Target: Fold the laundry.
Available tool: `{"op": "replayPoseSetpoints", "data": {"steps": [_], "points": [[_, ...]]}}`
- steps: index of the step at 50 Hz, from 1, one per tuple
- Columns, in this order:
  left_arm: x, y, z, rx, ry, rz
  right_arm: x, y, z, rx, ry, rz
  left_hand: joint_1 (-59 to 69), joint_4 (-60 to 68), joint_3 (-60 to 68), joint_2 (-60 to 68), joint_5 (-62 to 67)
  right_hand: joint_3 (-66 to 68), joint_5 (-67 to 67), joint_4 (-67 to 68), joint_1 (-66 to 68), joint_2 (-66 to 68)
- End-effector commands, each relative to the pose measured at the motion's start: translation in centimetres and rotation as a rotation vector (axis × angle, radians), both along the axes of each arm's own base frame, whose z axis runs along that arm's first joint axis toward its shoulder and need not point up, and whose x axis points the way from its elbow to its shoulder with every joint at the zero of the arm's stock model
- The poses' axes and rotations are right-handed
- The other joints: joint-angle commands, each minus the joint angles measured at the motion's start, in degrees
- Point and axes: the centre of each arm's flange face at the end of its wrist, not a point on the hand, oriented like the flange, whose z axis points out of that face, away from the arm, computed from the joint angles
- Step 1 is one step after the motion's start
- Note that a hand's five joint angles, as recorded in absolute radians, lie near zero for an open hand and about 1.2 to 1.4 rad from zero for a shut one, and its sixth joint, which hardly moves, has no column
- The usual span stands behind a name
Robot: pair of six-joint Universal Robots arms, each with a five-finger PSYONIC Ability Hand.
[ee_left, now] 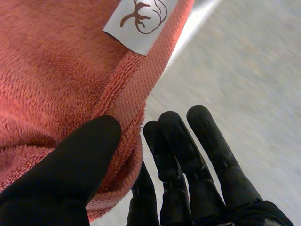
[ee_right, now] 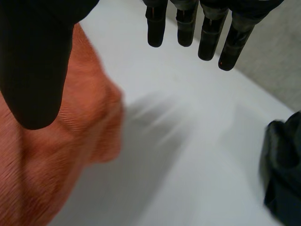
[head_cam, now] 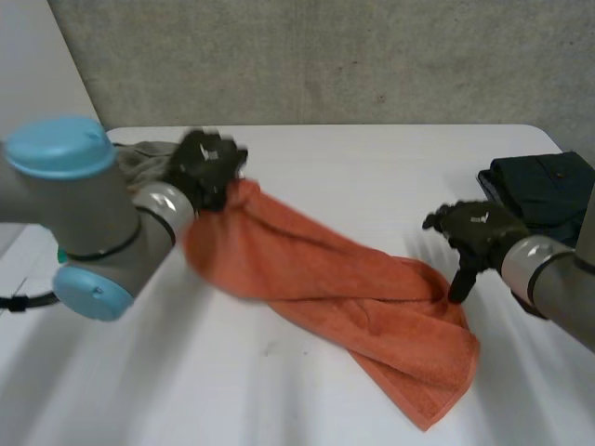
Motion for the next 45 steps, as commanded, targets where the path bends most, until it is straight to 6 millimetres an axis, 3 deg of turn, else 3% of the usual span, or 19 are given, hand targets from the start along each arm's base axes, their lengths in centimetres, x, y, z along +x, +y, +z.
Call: {"op": "replayPoseSetpoints", "data": {"steps": [1, 4, 11, 18, 23, 30, 31, 32, 33, 34, 35, 36, 41, 42, 44, 45], "points": [[0.5, 1.9, 7.4, -0.174, 0.133, -0.012, 0.8, -1.8, 2.9, -0.066, -0.097, -0.018, 18.97, 11.4, 12.02, 11.69, 14.56, -2.03, -3.9, -3.49, -1.72, -2.7], [0.8, 2.8, 9.1, -0.213, 0.151, -0.017, 1.1, -1.8, 3.3, -0.052, -0.123, 0.005, 18.97, 11.4, 12.02, 11.69, 14.56, -2.03, -3.9, -3.49, -1.72, -2.7], [0.9, 4.6, 10.7, -0.244, 0.169, -0.038, 2.2, -1.7, 2.9, 0.097, -0.223, 0.08, 18.97, 11.4, 12.02, 11.69, 14.56, -2.03, -3.9, -3.49, -1.72, -2.7], [1.3, 5.8, 11.3, -0.256, 0.176, -0.046, 3.2, -2.1, 0.6, 0.242, -0.289, 0.117, 18.97, 11.4, 12.02, 11.69, 14.56, -2.03, -3.9, -3.49, -1.72, -2.7], [1.5, 6.2, 11.8, -0.27, 0.183, -0.046, 3.4, -2.9, -2.4, 0.335, -0.299, 0.086, 18.97, 11.4, 12.02, 11.69, 14.56, -2.03, -3.9, -3.49, -1.72, -2.7], [1.5, 6.1, 12.8, -0.301, 0.2, -0.042, 3.2, -4.3, -4.3, 0.339, -0.273, 0.025, 18.97, 11.4, 12.02, 11.69, 14.56, -2.03, -3.9, -3.49, -1.72, -2.7], [1.6, 6.0, 12.9, -0.307, 0.202, -0.041, 3.1, -4.7, -4.3, 0.319, -0.255, 0.007, 18.97, 11.4, 12.02, 11.69, 14.56, -0.71, -2.58, -2.18, -0.41, -1.39], [1.7, 5.8, 13.1, -0.321, 0.208, -0.035, 3.1, -4.9, -4.2, 0.307, -0.246, 0.0, 18.97, 11.4, 12.02, 11.69, 14.56, 11.56, 9.69, 10.09, 11.86, 10.88], [1.7, 5.7, 13.3, -0.33, 0.211, -0.032, 3.1, -5.1, -3.9, 0.291, -0.245, 0.0, 18.97, 11.4, 12.02, 11.69, 14.56, 24.34, 22.47, 22.87, 24.64, 23.66], [1.7, 5.6, 13.4, -0.336, 0.213, -0.029, 3.1, -5.8, -3.1, 0.247, -0.245, -0.007, 18.97, 11.4, 12.02, 11.69, 14.56, 49.45, 47.58, 47.98, 49.75, 48.77], [1.7, 5.1, 13.5, -0.348, 0.217, -0.023, 3.2, -6.2, -2.4, 0.215, -0.248, -0.006, 18.97, 11.4, 12.02, 11.69, 14.56, 63.52, 61.65, 62.05, 63.82, 62.84], [1.6, 5.0, 13.7, -0.356, 0.221, -0.023, 3.2, -6.7, -1.6, 0.176, -0.254, -0.004, 18.97, 11.4, 12.02, 11.69, 14.56, 67.93, 66.06, 66.46, 68.23, 67.25], [0.9, 3.0, 14.7, -0.419, 0.251, -0.007, 3.5, -8.9, 6.2, -0.148, -0.325, 0.028, 18.97, 11.4, 12.02, 11.69, 14.56, 67.97, 66.1, 66.51, 68.28, 67.3], [0.9, 1.9, 15.1, -0.441, 0.264, 0.021, 3.5, -9.2, 9.3, -0.286, -0.358, 0.043, 18.97, 11.4, 12.02, 11.69, 14.56, 67.97, 66.1, 66.51, 68.28, 67.3], [1.4, 0.7, 15.5, -0.459, 0.279, 0.073, 3.4, -9.3, 11.8, -0.406, -0.38, 0.05, 18.97, 11.4, 12.02, 11.69, 14.56, 67.97, 66.1, 66.51, 68.28, 67.3], [1.6, 0.3, 15.7, -0.469, 0.286, 0.096, 3.2, -9.2, 14.3, -0.528, -0.404, 0.041, 18.97, 11.4, 12.02, 11.69, 14.56, 67.97, 66.1, 66.51, 68.28, 67.3]]}}
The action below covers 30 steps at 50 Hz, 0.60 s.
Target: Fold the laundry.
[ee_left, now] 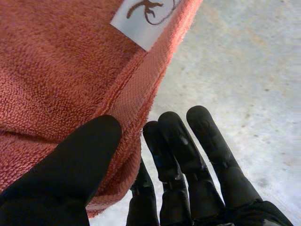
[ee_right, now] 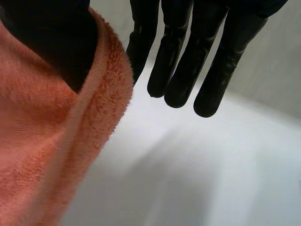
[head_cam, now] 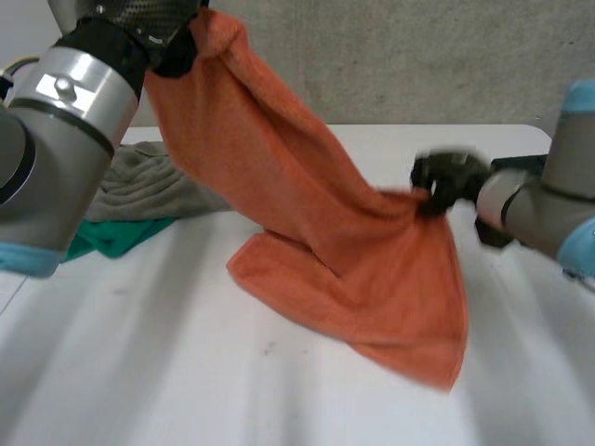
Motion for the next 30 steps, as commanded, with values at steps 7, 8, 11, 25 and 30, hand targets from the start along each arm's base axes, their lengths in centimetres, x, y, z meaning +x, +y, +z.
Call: {"op": "replayPoseSetpoints", "data": {"steps": [7, 8, 11, 25, 30], "points": [[1.6, -5.6, 0.2, -0.074, 0.119, 0.207, -0.7, 1.7, 15.7, -0.689, -0.116, -0.057, 18.97, 11.36, 11.74, 11.45, 14.56, 12.48, 14.2, 12.39, 23.13, 12.61], [1.6, -5.5, -1.4, -0.043, 0.095, 0.205, -0.7, 2.0, 15.5, -0.683, -0.103, -0.047, 18.97, 11.36, 11.74, 11.45, 14.56, 12.48, 14.2, 12.39, 23.13, 12.61], [1.6, -4.9, -4.5, 0.033, 0.05, 0.199, -0.8, 3.4, 13.8, -0.637, -0.054, -0.014, 18.97, 11.36, 11.74, 11.45, 14.56, 12.48, 14.2, 12.39, 23.13, 12.61], [3.3, 6.1, -20.0, 0.5, -0.261, 0.131, -0.7, 7.6, 4.7, -0.369, 0.105, 0.083, -3.0, -10.6, -10.22, -10.52, -7.41, 12.48, 14.2, 12.39, 23.13, 12.61], [4.2, 7.4, -21.1, 0.596, -0.402, 0.142, -0.5, 8.7, 3.1, -0.353, 0.171, 0.114, -30.42, -38.03, -37.65, -37.94, -34.83, 12.48, 14.2, 12.39, 23.13, 12.61]]}}
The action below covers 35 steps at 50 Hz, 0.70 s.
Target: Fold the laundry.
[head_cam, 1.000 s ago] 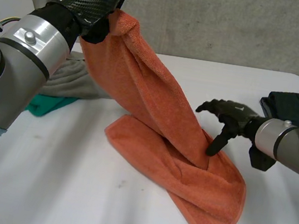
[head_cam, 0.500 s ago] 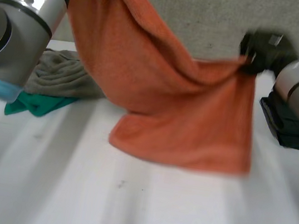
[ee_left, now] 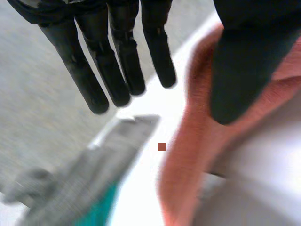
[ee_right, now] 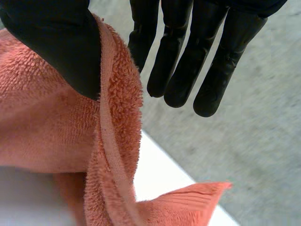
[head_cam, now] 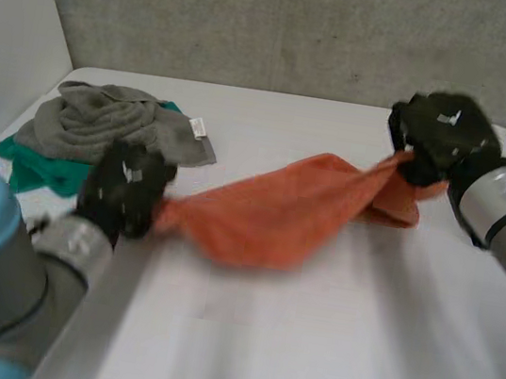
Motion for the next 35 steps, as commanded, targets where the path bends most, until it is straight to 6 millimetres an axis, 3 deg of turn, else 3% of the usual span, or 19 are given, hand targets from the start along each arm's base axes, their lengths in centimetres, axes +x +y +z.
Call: {"op": "replayPoseSetpoints", "data": {"steps": [1, 4, 11, 15, 27, 35], "points": [[1.0, 2.5, -1.7, 0.154, -0.181, -0.023, 0.4, 1.6, -2.2, 0.023, 0.092, 0.029, -18.75, -20.65, -20.93, -20.71, -20.77, 12.27, 13.4, 11.95, 23.13, 12.61], [0.8, 2.4, -0.5, 0.15, -0.183, -0.029, 0.9, 2.5, -2.4, 0.019, 0.112, 0.053, -20.48, -22.38, -22.65, -22.44, -22.49, 12.27, 13.4, 11.95, 23.13, 12.61], [-0.5, -0.4, 4.6, -0.006, -0.053, -0.015, 1.0, 4.3, -1.4, -0.014, 0.116, 0.073, -20.82, -22.72, -22.99, -22.78, -22.84, 12.27, 13.4, 11.95, 23.13, 12.61], [-1.2, -1.5, 5.6, -0.007, 0.043, -0.008, 1.0, 5.2, -0.1, -0.049, 0.102, 0.081, -19.81, -21.71, -21.99, -21.77, -21.83, 12.27, 13.4, 11.95, 23.13, 12.61], [-4.7, -2.8, 0.6, 0.263, 0.196, -0.124, 1.3, 7.5, 2.8, -0.136, 0.067, 0.109, -18.97, -20.87, -21.14, -20.93, -20.98, 12.27, 13.4, 11.95, 23.13, 12.61], [-6.4, -3.5, -1.3, 0.351, 0.247, -0.221, 1.3, 8.7, 4.7, -0.197, 0.041, 0.119, -17.96, -19.86, -20.13, -19.92, -19.98, 12.27, 13.4, 11.95, 23.13, 12.61]]}}
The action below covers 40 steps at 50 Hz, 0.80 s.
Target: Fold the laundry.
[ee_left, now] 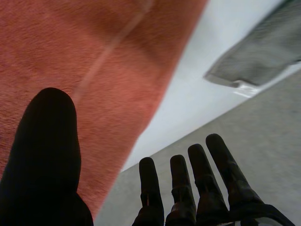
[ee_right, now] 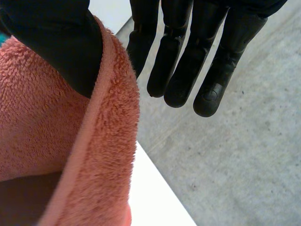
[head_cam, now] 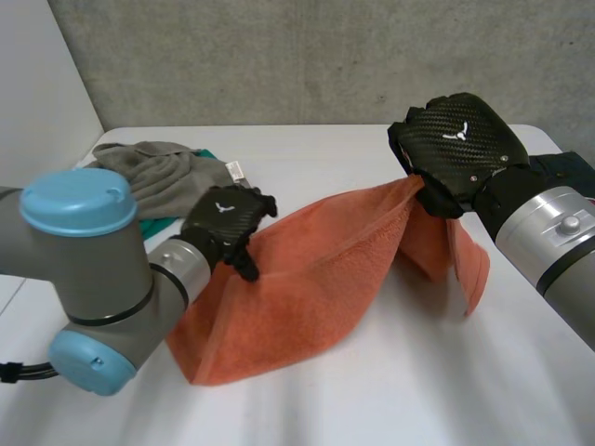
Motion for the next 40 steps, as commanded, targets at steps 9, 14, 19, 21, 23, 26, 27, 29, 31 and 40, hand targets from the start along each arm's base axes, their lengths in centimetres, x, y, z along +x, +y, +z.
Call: {"op": "replayPoseSetpoints", "data": {"steps": [9, 14, 19, 21, 23, 26, 27, 29, 31, 40], "points": [[-3.0, -0.5, -3.8, 0.14, 0.058, -0.129, -0.2, 1.7, 2.9, -0.086, -0.04, 0.016, 22.67, 24.37, 23.67, 24.04, 24.68, 12.27, 13.4, 11.94, 23.13, 12.61], [-3.2, -0.2, -4.1, 0.172, 0.08, -0.129, -0.3, 1.5, 2.9, -0.09, -0.038, 0.01, 25.21, 26.92, 26.21, 26.58, 27.23, 12.27, 13.4, 11.94, 23.13, 12.61], [-3.1, -0.7, -3.8, 0.156, 0.086, -0.1, -0.5, 1.2, 2.9, -0.092, -0.035, 0.002, 55.47, 57.17, 56.47, 56.84, 57.48, 12.27, 13.4, 11.94, 23.13, 12.61], [-2.9, -0.9, -3.4, 0.142, 0.089, -0.084, -0.4, 1.0, 2.8, -0.093, -0.031, -0.002, 55.47, 57.18, 56.47, 56.84, 57.48, 12.27, 13.4, 11.94, 23.13, 12.61], [-2.6, -1.2, -3.2, 0.123, 0.08, -0.046, -0.4, 0.9, 2.8, -0.093, -0.028, -0.002, 55.47, 57.18, 56.47, 56.84, 57.48, 12.27, 13.4, 11.94, 23.13, 12.61], [-1.8, -1.6, -1.4, 0.076, 0.083, 0.021, -0.2, 0.5, 1.9, -0.066, -0.003, -0.003, 55.47, 57.18, 56.47, 56.84, 57.48, 12.27, 13.4, 11.94, 23.13, 12.61], [-1.5, -1.6, -0.8, 0.059, 0.085, 0.033, -0.2, 0.2, 1.5, -0.05, 0.009, -0.006, 55.47, 57.18, 56.47, 56.84, 57.48, 12.27, 13.4, 11.94, 23.13, 12.61], [-1.1, -1.7, 0.0, 0.034, 0.086, 0.054, 0.0, -0.3, 0.0, 0.0, 0.052, -0.003, 55.47, 57.18, 56.47, 56.84, 57.48, 12.27, 13.4, 11.94, 23.13, 12.61], [-0.4, -1.6, 0.8, 0.008, 0.073, 0.068, 0.2, -0.6, -0.9, 0.031, 0.081, -0.001, 55.47, 57.18, 56.47, 56.84, 57.48, 12.27, 13.4, 11.94, 23.13, 12.61], [-0.7, -5.2, 2.8, -0.273, -0.018, 0.08, 2.1, -5.7, -5.0, 0.148, 0.208, -0.019, 55.47, 57.18, 56.47, 56.84, 57.48, 12.27, 13.4, 11.94, 23.13, 12.61]]}}
